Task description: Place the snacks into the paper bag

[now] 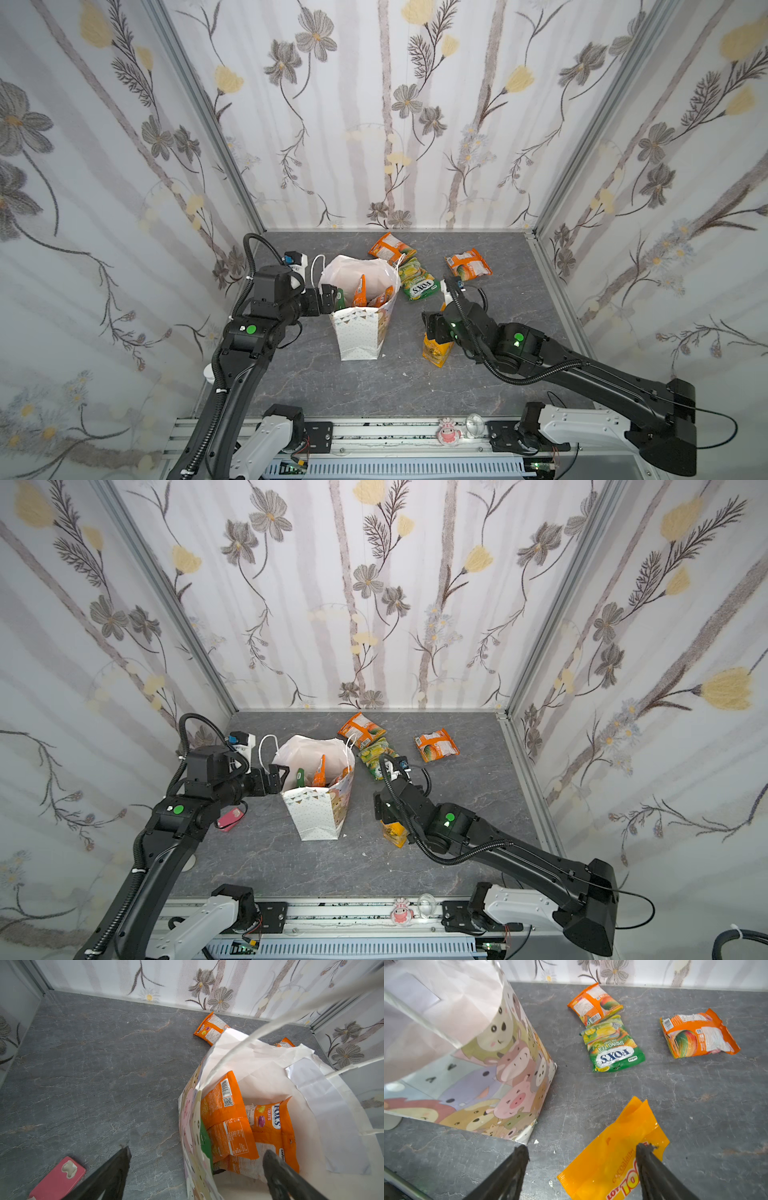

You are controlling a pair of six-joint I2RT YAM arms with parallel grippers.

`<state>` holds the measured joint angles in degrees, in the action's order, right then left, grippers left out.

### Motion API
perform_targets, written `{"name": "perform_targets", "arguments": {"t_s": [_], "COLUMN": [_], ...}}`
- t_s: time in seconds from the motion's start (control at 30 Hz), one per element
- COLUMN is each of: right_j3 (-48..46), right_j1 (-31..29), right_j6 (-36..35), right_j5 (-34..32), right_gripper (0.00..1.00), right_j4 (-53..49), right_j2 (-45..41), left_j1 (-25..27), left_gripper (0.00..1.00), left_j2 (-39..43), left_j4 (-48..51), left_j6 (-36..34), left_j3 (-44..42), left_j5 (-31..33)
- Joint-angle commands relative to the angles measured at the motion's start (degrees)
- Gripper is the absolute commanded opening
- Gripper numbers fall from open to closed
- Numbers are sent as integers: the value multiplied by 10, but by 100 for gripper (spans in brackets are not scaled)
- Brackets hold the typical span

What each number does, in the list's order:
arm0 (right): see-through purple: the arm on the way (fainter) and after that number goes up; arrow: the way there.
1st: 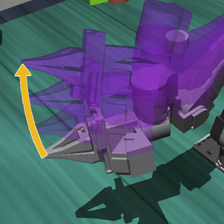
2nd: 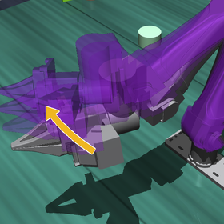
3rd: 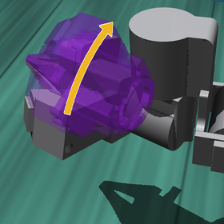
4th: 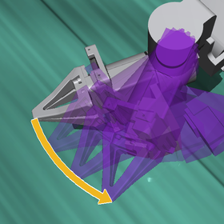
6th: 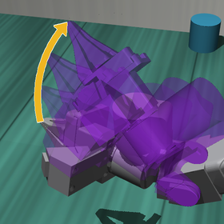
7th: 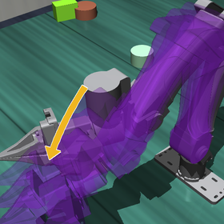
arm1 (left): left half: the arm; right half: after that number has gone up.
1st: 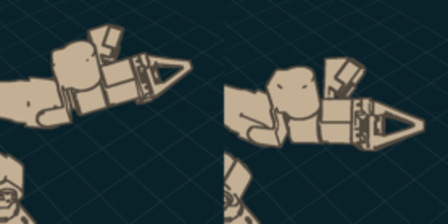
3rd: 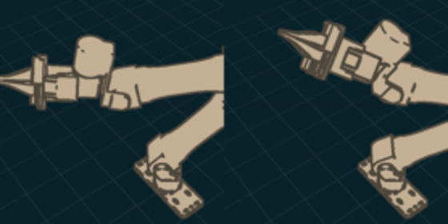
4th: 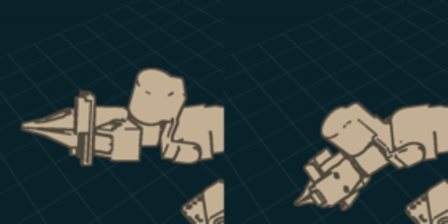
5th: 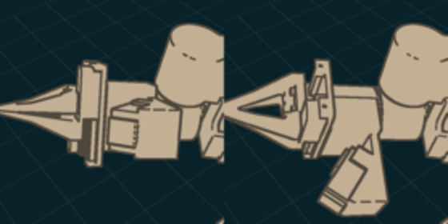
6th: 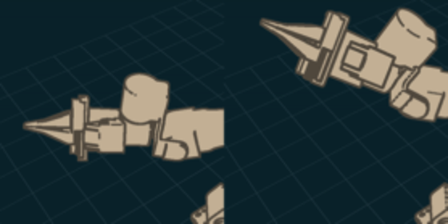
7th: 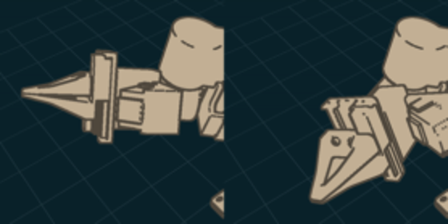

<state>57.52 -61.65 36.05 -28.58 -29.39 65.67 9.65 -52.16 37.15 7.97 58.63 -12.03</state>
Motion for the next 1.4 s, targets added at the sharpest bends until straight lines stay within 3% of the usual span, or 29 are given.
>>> {"name": "perform_targets", "arguments": {"t_s": [0.0,0.1,0.3,0.4,0.53,0.77,1.0,1.1,1.27,1.37], "right_j3": [22,63,94,84,14,-122,-166,-173,-172,-163], "right_j1": [-60,-100,-109,-105,-90,-58,-37,-26,-16,-13], "right_j6": [109,173,238,266,263,232,229,230,223,203], "right_j5": [-109,-146,-197,-213,-196,-145,-107,-93,-96,-103], "right_gripper": [82,85,88,90,86,70,49,34,0,0], "right_j4": [-72,-134,-205,-229,-158,14,38,37,36,40], "right_j2": [37,100,189,195,145,13,-7,-2,-10,-22], "left_j1": [-1,-1,-1,-1,-1,-1,-1,-1,-1,-1], "left_gripper": [100,100,100,100,100,100,100,100,100,100], "left_j2": [1,0,-5,-1,-1,-5,-10,-9,-8,-8], "left_j4": [-2,-5,-4,-7,-7,-6,-6,-5,-6,-4], "left_j6": [0,1,0,1,0,0,1,1,1,0], "left_j3": [1,1,5,0,1,2,3,3,3,3], "left_j5": [7,6,4,6,8,6,2,1,1,1]}}
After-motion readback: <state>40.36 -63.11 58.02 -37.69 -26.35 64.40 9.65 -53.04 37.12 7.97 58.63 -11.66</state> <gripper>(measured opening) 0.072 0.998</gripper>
